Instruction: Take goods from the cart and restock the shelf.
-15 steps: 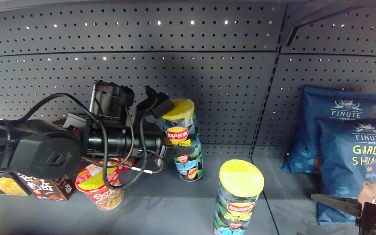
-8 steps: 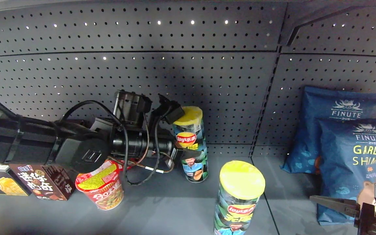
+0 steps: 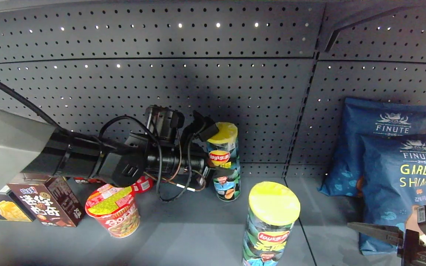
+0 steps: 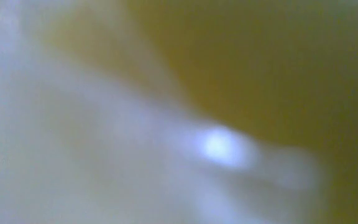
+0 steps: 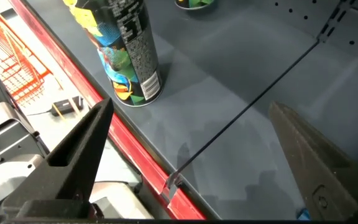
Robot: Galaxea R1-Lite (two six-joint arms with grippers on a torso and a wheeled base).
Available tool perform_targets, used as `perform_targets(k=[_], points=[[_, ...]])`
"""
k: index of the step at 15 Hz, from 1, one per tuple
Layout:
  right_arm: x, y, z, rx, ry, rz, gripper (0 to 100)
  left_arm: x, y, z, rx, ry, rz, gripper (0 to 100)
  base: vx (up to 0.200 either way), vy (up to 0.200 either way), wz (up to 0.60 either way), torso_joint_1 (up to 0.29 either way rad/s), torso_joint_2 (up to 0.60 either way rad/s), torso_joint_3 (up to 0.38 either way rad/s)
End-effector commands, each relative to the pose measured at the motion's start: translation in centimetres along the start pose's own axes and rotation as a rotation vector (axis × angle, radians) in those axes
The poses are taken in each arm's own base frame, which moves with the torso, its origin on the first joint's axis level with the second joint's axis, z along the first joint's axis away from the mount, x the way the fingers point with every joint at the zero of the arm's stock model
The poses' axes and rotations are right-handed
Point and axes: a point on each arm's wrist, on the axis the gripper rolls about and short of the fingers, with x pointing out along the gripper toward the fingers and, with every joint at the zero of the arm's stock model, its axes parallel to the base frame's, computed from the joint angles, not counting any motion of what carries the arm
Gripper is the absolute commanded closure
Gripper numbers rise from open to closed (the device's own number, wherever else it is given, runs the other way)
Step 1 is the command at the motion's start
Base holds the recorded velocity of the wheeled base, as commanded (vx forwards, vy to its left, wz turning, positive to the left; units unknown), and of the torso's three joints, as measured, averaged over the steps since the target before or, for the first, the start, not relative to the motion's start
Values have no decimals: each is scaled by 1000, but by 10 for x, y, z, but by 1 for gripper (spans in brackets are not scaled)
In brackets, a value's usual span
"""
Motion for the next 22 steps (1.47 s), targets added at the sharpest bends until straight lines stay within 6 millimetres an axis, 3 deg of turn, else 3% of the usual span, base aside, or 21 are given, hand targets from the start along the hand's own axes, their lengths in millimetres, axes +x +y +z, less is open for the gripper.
perform_targets(k=[1,12,20,21,22], points=[[0,0,-1,2,6,1,0,7,4,-3,-3,7,-2,100,0,0,0,0,0,0],[-1,1,-3,2,9,6,0,31,6,-3,9,8,-25,100,0,0,0,0,0,0],[0,2,-4,4,16,10,0,34,7,-3,11,5,-23,100,0,0,0,0,0,0],[-1,2,-5,4,20,10,0,34,7,-3,12,6,-23,0,0,0,0,0,0,0],[-1,2,-6,6,22,10,0,34,7,-3,12,6,-23,0,0,0,0,0,0,0]])
